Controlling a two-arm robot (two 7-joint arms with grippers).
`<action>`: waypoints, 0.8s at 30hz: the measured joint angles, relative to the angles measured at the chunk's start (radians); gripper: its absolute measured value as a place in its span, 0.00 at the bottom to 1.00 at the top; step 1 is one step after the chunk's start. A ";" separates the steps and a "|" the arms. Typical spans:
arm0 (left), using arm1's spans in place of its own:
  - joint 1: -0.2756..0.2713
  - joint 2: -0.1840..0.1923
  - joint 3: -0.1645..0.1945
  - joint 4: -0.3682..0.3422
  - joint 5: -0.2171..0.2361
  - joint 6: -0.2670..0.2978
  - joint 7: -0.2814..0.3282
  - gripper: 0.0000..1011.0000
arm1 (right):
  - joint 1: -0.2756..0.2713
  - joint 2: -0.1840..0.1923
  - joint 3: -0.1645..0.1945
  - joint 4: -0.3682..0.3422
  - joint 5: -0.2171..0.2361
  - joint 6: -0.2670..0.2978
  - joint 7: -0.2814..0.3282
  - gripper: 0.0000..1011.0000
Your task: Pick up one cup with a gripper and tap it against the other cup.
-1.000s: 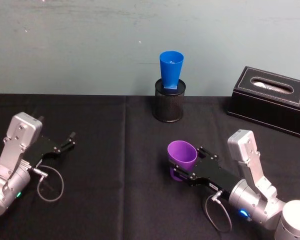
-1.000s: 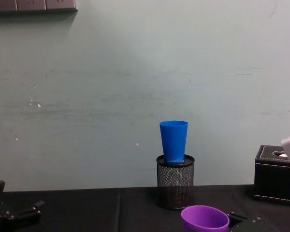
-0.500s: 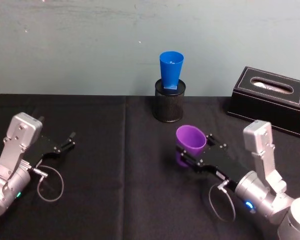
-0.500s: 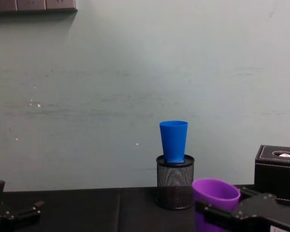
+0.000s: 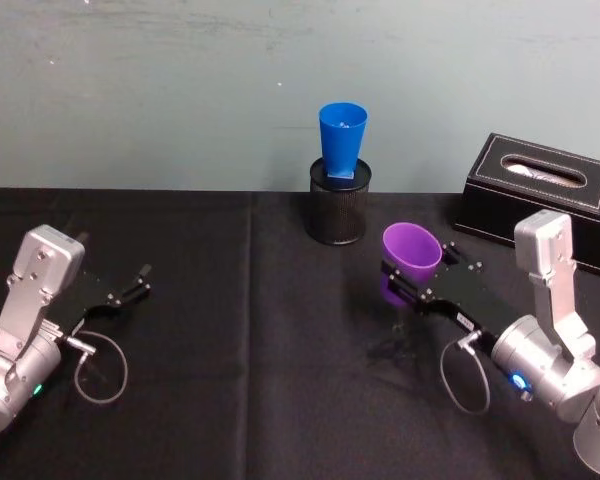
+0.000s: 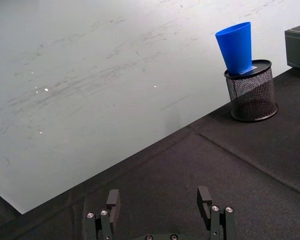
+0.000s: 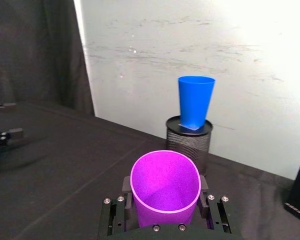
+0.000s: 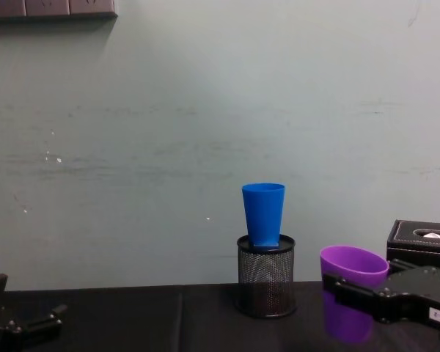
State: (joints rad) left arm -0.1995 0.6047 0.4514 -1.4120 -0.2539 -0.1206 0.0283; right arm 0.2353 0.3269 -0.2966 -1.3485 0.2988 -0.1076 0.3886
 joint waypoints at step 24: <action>0.000 0.000 0.000 0.000 0.000 0.000 0.000 1.00 | 0.221 -0.096 -0.013 0.265 -0.052 -0.039 0.005 0.73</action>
State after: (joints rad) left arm -0.1995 0.6047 0.4514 -1.4119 -0.2538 -0.1206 0.0283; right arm 0.4567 0.2304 -0.3100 -1.0835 0.2463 -0.1471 0.3936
